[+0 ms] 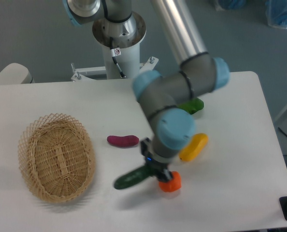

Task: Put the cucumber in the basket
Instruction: 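Carry the held cucumber over the wicker basket and lower it, then open the gripper to release the cucumber into the basket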

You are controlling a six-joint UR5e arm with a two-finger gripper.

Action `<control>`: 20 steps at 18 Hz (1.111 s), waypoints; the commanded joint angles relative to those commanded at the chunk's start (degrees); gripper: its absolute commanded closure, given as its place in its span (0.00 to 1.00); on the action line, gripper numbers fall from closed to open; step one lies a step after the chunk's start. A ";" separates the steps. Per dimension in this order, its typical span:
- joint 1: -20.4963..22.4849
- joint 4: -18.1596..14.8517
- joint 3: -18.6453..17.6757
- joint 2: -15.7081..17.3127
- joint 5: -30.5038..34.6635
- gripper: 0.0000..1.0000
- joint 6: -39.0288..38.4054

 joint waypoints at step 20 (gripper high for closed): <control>-16.28 15.03 -10.47 -1.40 0.70 0.56 -17.34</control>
